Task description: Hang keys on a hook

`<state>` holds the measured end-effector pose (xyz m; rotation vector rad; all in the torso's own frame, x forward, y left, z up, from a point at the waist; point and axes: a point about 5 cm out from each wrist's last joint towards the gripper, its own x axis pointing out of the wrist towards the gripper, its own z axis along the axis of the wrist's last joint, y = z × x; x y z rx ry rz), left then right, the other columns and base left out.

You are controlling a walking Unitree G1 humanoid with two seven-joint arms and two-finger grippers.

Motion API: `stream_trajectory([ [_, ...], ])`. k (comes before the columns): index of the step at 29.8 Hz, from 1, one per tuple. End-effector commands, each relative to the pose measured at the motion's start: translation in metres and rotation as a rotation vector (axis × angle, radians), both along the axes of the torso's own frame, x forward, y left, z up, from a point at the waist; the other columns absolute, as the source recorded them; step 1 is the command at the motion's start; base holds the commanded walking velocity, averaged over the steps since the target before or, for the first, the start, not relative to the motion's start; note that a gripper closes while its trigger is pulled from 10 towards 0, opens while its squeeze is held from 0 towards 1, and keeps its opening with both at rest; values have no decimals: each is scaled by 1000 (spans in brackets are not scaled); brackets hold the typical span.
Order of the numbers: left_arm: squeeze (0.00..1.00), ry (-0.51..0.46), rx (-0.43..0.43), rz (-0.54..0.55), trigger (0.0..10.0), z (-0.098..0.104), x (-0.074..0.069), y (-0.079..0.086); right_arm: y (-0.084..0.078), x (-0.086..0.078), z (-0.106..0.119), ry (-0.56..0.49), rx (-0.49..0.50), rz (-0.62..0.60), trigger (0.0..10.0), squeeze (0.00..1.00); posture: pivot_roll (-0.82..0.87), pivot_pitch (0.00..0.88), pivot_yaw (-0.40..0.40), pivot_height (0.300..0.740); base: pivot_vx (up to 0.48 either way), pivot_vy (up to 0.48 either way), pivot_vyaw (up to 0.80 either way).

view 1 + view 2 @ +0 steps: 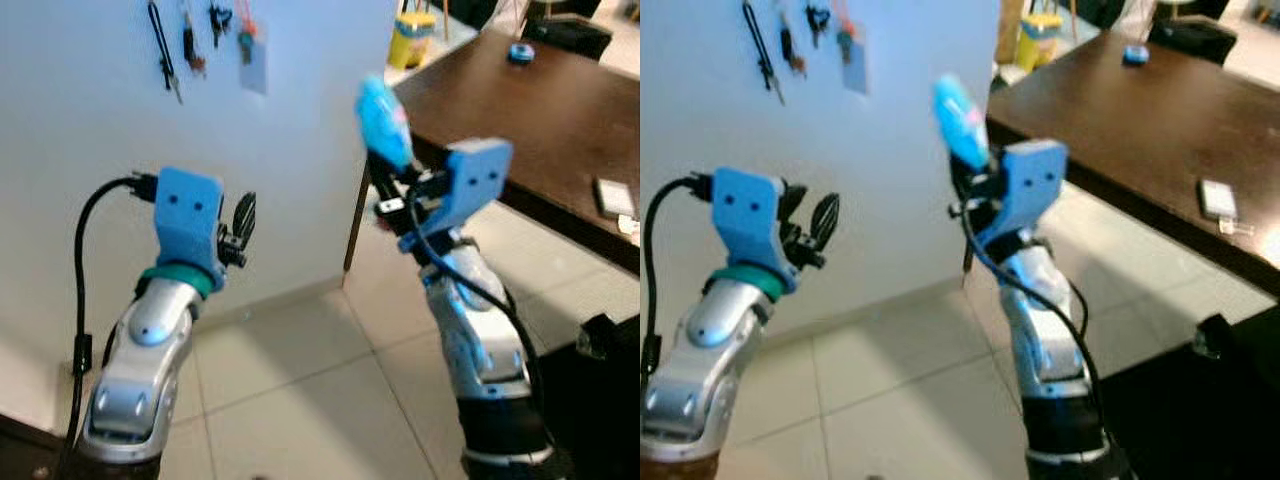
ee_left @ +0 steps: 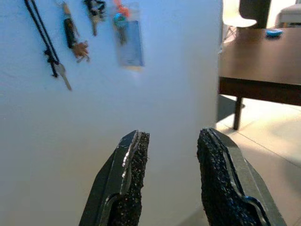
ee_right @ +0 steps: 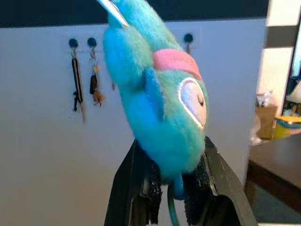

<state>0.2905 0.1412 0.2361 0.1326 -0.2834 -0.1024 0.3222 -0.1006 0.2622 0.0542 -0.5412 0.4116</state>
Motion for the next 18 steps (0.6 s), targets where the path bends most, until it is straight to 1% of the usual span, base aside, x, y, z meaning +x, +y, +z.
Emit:
stream_trajectory([
  [1, 0, 6, -4, 4, 10000, -2, 0, 0, 2, -2, -2, -2, -14, 4, 10000, 0, -29, 45, 77, 740, 458, 0, 0],
  [7, 0, 4, -12, 0, 10000, -1, 0, -1, 2, -2, -3, -2, -26, 7, 10000, 0, -28, 48, 77, 740, 461, 0, 0],
  [15, 0, 5, -25, 8, 10000, 0, 0, 0, 7, -5, -4, -22, -78, 36, 10000, 0, -27, 49, 75, 740, 461, 0, 0],
  [18, 0, 5, -28, 11, 10000, 0, 0, 1, 8, -4, -4, -28, -99, 30, 10000, 0, -27, 51, 74, 740, 460, 0, 600],
])
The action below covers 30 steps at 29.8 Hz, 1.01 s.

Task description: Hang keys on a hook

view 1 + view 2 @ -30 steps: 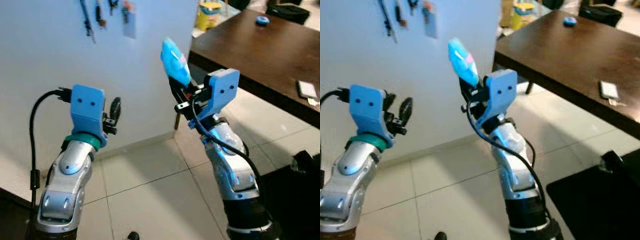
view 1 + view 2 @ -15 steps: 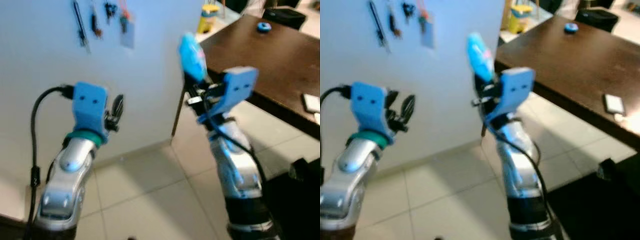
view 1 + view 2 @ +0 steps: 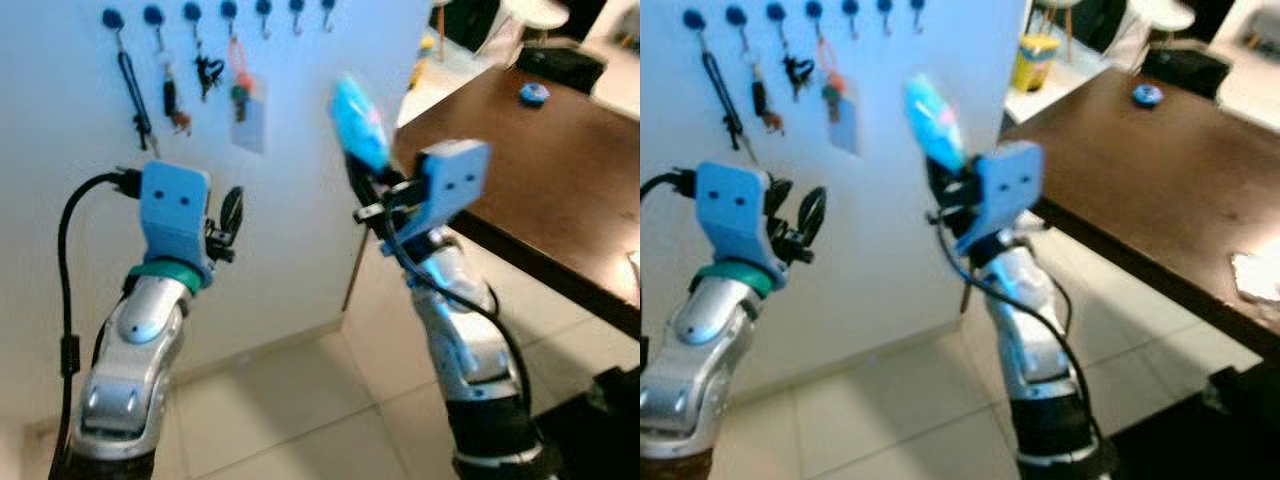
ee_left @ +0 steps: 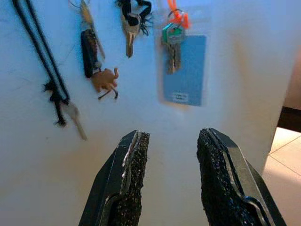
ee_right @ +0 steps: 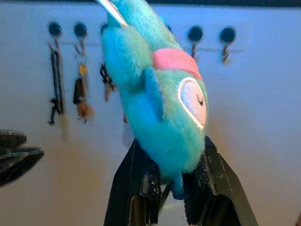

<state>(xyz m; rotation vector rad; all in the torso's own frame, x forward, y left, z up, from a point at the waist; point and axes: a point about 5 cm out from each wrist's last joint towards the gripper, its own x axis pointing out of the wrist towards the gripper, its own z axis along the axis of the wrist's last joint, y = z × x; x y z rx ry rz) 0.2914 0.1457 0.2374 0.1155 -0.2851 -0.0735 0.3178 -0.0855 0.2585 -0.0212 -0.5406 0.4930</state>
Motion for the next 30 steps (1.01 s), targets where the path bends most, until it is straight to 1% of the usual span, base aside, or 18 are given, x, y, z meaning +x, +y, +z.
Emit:
stream_trajectory([
  [1, 0, 7, -8, -13, 10000, -1, -1, -4, -7, 0, 0, -13, -16, -29, 10000, 0, -27, 51, 74, 740, 458, 0, 800],
  [4, 0, 8, -11, -10, 10000, -1, -1, -3, -7, 0, -1, -14, -29, -34, 10000, 0, -29, 53, 73, 740, 458, 0, 800],
  [6, 0, 6, -32, -4, 10000, -2, -2, -3, -6, 0, -2, -13, -35, -31, 10000, 0, -29, 53, 73, 740, 339, 0, 684],
  [9, 0, 3, -53, 0, 10000, -2, -2, -2, -6, -1, -2, -13, -38, -21, 10000, 0, -29, 53, 73, 740, 0, 0, 0],
  [16, 0, -7, -52, 12, 10000, -1, -3, -1, -6, -4, -2, -5, -23, 11, 10000, 0, -37, 59, 72, 740, 0, 0, 0],
  [22, 0, -25, -75, 16, 10000, 2, -6, 2, -5, -5, -2, -7, -30, 33, 10000, 0, -37, 59, 72, 740, 0, 0, 0],
  [23, 0, -36, -92, 5, 10000, 4, -8, 2, -5, -6, -1, -10, -32, 39, 10000, 0, -39, 62, 72, 740, 0, 0, 0],
  [24, 0, -60, -114, -31, 10000, 10, -12, 1, -5, -7, -1, -14, -38, 50, 10000, 0, -38, 63, 71, 740, 0, 0, 0],
  [28, 0, -72, -121, -56, 10000, 13, -15, 0, -5, -7, 0, -16, -43, 55, 10000, 0, -36, 63, 72, 740, 0, 0, 0],
  [30, 0, -87, -113, -98, 10000, 19, -19, -5, -5, -8, 0, -42, -92, 40, 10000, 0, -35, 64, 71, 740, 0, 0, 0],
])
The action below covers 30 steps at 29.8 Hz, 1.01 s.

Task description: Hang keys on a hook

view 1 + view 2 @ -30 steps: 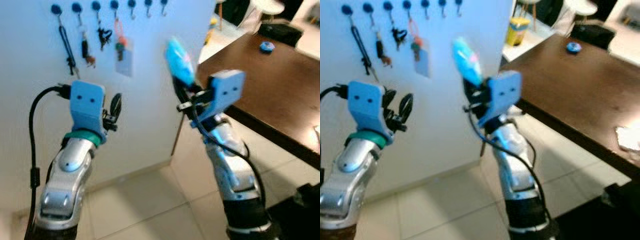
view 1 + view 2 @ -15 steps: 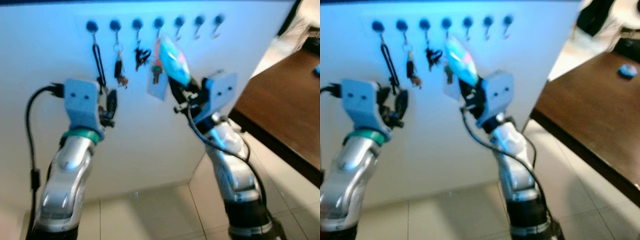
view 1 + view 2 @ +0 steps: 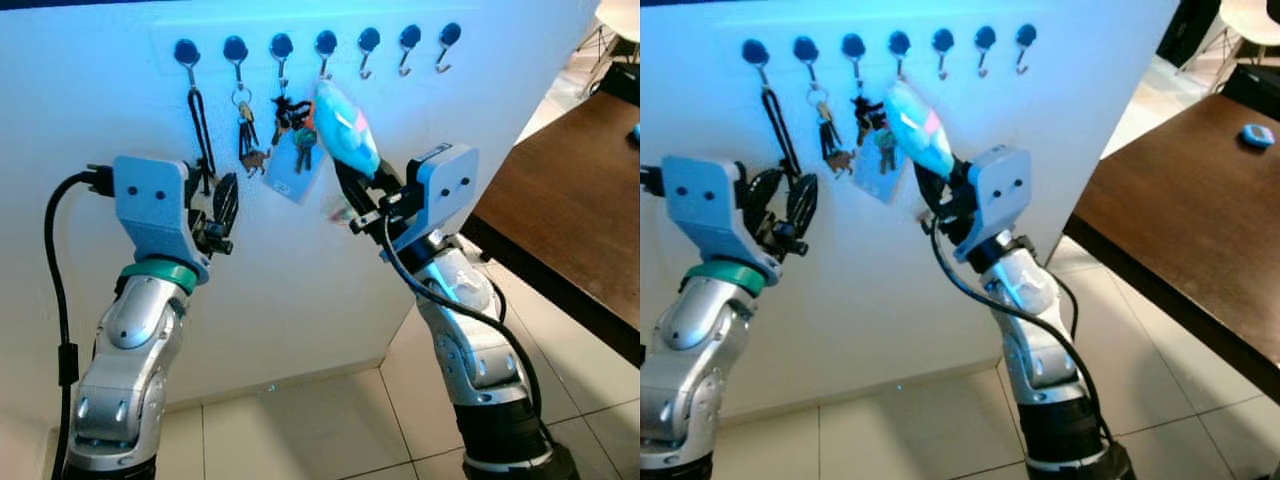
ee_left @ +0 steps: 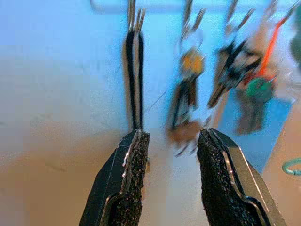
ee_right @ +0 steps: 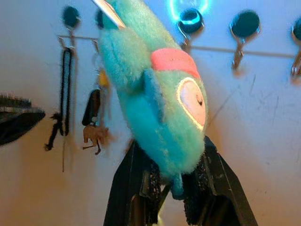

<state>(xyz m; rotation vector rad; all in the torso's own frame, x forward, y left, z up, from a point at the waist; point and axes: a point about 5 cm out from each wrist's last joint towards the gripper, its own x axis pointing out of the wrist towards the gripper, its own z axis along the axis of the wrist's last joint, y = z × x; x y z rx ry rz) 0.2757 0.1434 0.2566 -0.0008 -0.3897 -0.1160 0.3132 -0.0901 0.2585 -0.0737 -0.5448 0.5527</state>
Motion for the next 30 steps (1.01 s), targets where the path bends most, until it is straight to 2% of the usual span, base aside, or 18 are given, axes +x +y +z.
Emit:
stream_trajectory([
  [1, 0, 8, 0, -34, 10000, 0, -3, -2, 0, -4, 0, -24, -29, -3, 10000, 0, -35, 64, 71, 740, 0, 0, 0],
  [3, 0, -16, 6, -90, 10000, 7, -8, -7, -2, -4, 3, -72, -81, -34, 10000, 0, -35, 64, 71, 740, 0, 0, 0],
  [4, 0, -16, 6, -90, 10000, 7, -8, -7, -2, -4, 3, -72, -81, -34, 10000, 0, -35, 64, 71, 740, 0, 0, 0],
  [7, 0, -53, 4, -200, 10000, 17, -15, -16, -5, -5, 15, -163, -128, -85, 10000, 0, -37, 68, 71, 740, 0, 0, 0],
  [8, 0, -53, 4, -200, 10000, 17, -15, -16, -5, -5, 15, -163, -128, -85, 10000, 0, -37, 68, 71, 740, 0, 0, 0],
  [10, 0, -73, 5, -275, 10000, 24, -21, -22, -7, -8, 32, -253, -151, -113, 10000, 0, -37, 68, 70, 740, 0, 0, 0],
  [11, 0, -73, 5, -275, 10000, 24, -21, -22, -7, -8, 32, -253, -151, -113, 10000, 0, -37, 68, 70, 740, 0, 0, 0],
  [14, 0, -94, 39, -340, 10000, 30, -24, -31, -11, -14, 70, -389, -131, -155, 10000, 0, -46, 65, 72, 740, 0, 0, 0],
  [23, 0, -90, 51, -341, 10000, 31, -19, -34, -26, -12, 84, -457, -148, -250, 10000, 0, -55, 63, 73, 740, 0, 0, 0],
  [26, 0, -91, 51, -355, 10000, 33, -19, -35, -41, -3, 93, -475, -159, -349, 10000, 0, -55, 61, 74, 740, 0, 0, 0],
  [27, 0, -92, 48, -360, 10000, 34, -19, -36, -53, 6, 95, -452, -147, -387, 10000, 0, -53, 60, 74, 740, 0, 0, 0],
  [30, 0, -91, 47, -360, 10000, 34, -18, -36, -56, 11, 96, -441, -140, -394, 10000, 0, -54, 58, 73, 740, 0, 0, 0],
])
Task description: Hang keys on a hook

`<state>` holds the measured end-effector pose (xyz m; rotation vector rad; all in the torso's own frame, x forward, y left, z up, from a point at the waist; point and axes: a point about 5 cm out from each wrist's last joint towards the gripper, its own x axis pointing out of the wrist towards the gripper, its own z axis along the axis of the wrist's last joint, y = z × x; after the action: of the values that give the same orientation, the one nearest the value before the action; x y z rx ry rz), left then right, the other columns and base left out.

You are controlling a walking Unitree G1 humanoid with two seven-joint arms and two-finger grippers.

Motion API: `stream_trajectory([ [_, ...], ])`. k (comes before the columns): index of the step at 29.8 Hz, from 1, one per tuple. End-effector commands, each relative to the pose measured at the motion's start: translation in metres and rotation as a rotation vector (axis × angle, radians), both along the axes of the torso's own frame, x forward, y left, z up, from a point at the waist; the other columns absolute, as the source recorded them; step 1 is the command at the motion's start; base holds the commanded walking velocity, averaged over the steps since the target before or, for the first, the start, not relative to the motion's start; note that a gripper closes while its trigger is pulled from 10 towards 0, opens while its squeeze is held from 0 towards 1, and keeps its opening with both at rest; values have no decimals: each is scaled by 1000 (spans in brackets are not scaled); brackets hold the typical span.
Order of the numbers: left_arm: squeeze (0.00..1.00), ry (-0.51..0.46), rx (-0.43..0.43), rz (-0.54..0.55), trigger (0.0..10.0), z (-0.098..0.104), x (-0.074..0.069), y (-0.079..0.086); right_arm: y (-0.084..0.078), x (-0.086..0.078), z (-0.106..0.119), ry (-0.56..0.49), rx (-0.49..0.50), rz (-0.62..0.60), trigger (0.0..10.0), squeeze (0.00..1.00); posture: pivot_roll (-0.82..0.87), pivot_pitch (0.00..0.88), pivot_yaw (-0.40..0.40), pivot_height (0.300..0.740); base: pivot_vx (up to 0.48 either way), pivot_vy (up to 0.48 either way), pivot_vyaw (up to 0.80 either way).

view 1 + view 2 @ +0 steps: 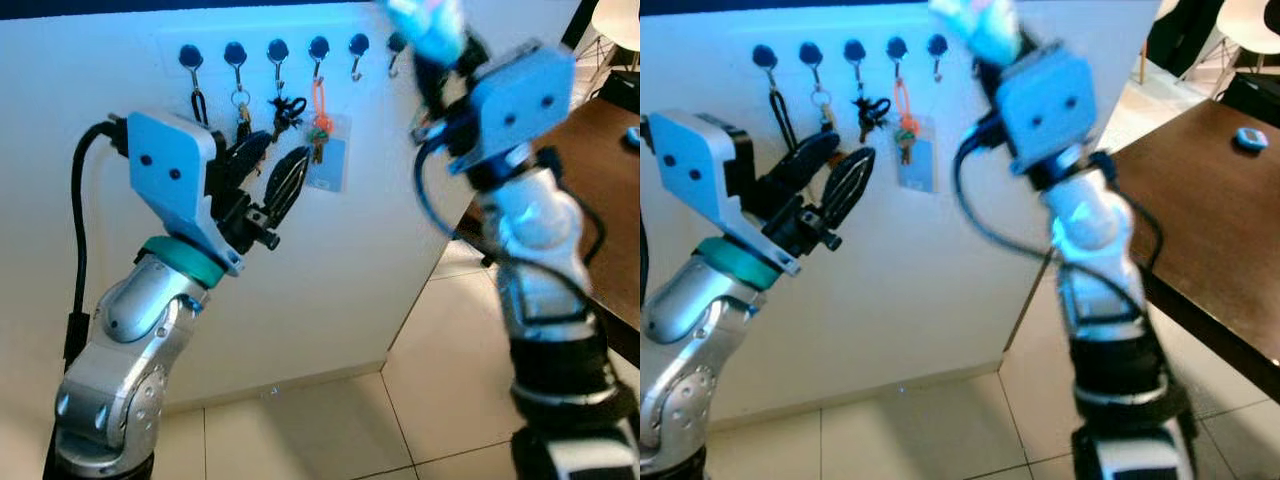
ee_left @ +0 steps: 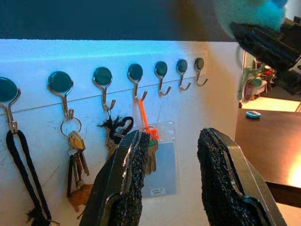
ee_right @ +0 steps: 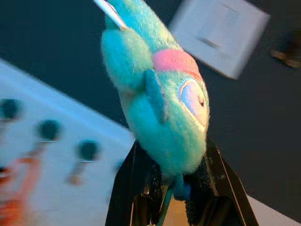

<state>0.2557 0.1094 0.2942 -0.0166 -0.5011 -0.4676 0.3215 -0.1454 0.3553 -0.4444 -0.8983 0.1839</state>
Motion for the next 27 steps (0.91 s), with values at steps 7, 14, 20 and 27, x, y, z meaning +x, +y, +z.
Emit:
stream_trajectory([
  [7, 0, 28, 15, -16, 10000, -8, 1, -8, 5, 26, 0, 34, -6, 20, 10000, 0, -33, 44, 51, 740, 0, 0, 0],
  [14, 0, 29, 18, 3, 10000, -9, 0, -7, 18, 41, -4, 78, -11, 77, 10000, 0, -21, 35, 40, 740, 0, 0, 0],
  [20, 0, 26, 19, 16, 10000, -9, 0, -6, 31, 46, -7, 95, -31, 127, 10000, 0, -18, 29, 37, 740, 0, 0, 0],
  [27, 0, 23, 16, 23, 10000, -8, 1, -6, 37, 51, -12, 107, -50, 155, 10000, 0, -17, 25, 38, 740, 0, 0, 0],
])
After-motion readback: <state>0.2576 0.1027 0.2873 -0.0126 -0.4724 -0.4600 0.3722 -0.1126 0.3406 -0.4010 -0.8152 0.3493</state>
